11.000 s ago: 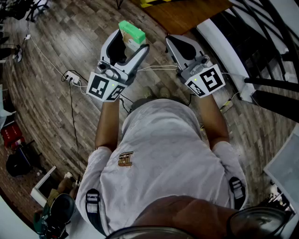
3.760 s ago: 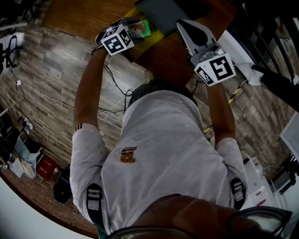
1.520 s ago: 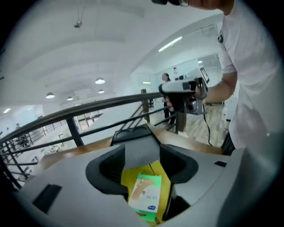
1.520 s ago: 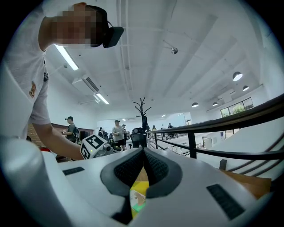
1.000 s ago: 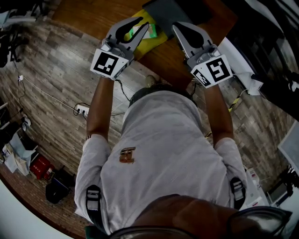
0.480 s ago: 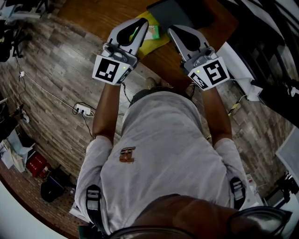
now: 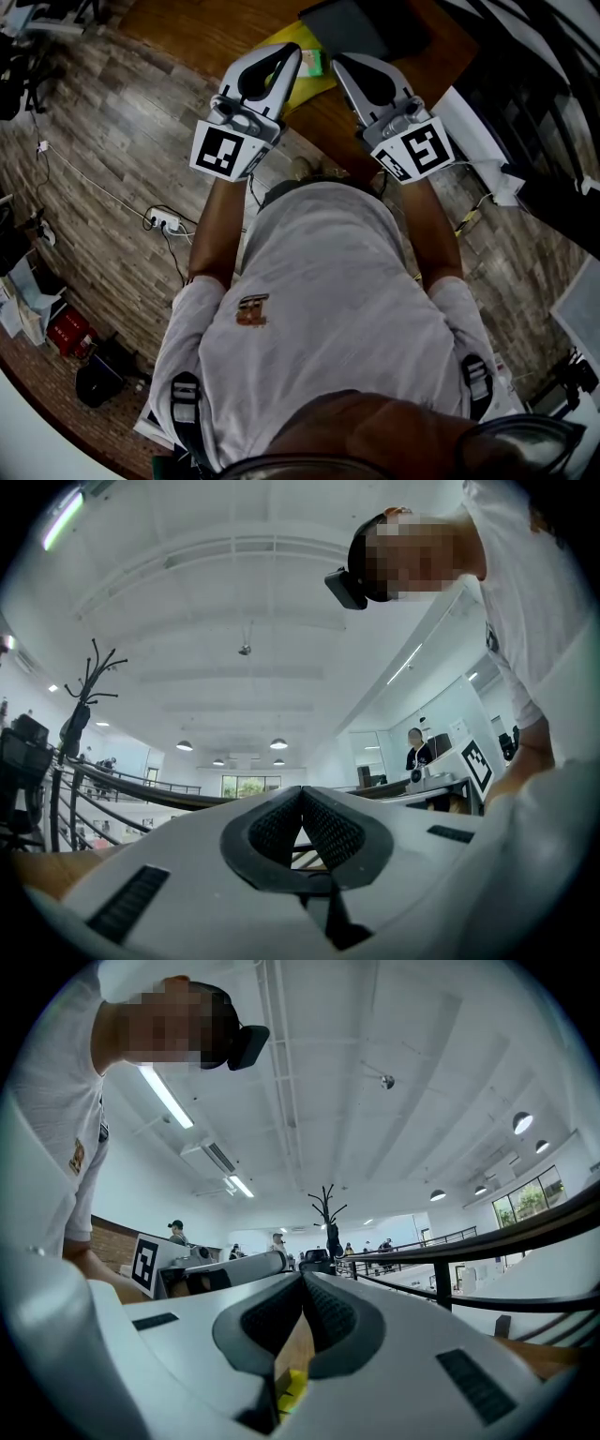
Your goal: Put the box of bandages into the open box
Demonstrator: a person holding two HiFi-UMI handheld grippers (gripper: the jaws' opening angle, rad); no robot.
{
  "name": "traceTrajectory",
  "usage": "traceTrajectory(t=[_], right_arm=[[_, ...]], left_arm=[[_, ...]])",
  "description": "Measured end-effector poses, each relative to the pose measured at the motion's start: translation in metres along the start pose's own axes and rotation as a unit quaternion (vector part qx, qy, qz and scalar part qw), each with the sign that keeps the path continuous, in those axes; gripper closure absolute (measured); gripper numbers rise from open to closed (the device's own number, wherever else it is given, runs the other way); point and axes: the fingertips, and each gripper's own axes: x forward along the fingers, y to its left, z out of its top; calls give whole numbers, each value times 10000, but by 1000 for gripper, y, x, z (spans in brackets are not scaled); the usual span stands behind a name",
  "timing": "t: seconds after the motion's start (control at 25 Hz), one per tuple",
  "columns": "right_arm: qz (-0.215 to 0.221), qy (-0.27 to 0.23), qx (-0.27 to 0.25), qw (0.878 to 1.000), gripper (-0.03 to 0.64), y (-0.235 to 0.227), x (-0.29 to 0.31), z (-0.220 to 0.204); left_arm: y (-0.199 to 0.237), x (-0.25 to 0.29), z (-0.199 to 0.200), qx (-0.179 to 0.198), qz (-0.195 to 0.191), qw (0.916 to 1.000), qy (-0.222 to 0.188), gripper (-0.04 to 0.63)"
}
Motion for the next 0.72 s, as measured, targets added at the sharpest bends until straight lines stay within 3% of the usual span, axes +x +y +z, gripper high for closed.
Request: traceTrajectory(t=[0.2, 0.72], right_arm=[[8, -53, -81, 10000, 584, 12, -1, 4], [5, -9, -92, 10000, 584, 11, 3, 0]], left_arm=[[0, -14, 1, -64, 146, 9998, 72, 575], [0, -13, -5, -126, 89, 9998, 118, 575]])
